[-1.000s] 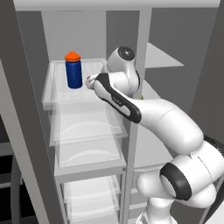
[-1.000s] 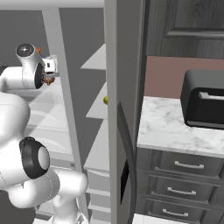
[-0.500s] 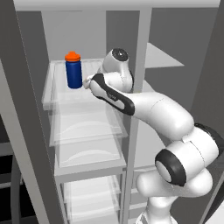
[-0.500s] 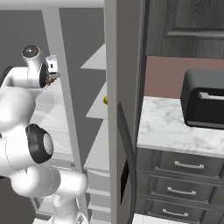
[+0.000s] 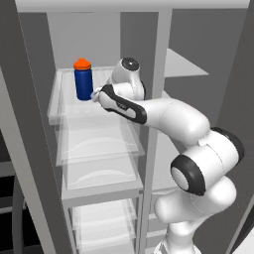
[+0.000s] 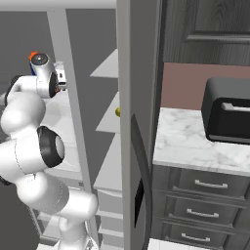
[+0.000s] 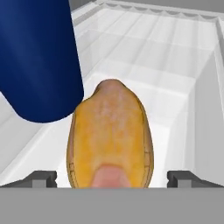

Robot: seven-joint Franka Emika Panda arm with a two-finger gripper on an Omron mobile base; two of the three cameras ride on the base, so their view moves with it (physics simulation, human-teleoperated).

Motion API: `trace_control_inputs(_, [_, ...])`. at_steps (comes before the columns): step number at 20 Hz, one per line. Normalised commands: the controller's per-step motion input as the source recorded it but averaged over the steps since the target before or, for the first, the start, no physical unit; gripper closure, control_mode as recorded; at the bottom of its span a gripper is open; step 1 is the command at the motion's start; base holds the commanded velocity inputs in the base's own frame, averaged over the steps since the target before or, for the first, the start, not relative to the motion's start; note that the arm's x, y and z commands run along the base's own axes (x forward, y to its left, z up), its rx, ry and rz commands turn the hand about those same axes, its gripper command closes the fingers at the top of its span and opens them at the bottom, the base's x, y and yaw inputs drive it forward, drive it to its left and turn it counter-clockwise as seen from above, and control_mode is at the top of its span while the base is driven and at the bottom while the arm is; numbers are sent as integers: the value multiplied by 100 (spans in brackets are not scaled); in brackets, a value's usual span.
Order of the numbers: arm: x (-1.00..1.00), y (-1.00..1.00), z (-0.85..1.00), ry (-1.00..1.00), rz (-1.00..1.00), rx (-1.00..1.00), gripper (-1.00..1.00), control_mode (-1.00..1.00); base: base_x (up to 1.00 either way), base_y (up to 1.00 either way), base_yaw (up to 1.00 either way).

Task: There's a chicken drumstick in the fridge that needs to be moved to the freezer for freezing. Pick up the chicken drumstick from the fridge, place it on any shelf in the freezer, and close the fridge and freezer doors when done.

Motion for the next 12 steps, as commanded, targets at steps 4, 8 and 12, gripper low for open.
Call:
trace_control_inputs(4, [27,4,-15,4,0,0,-100,-100,0,0,0])
trace_control_inputs(8, [18,14,-31,7,0,0,100,-100,0,0,0])
trace_control_inputs(12, [-2,14,-14,0,0,0,100,-100,0,0,0])
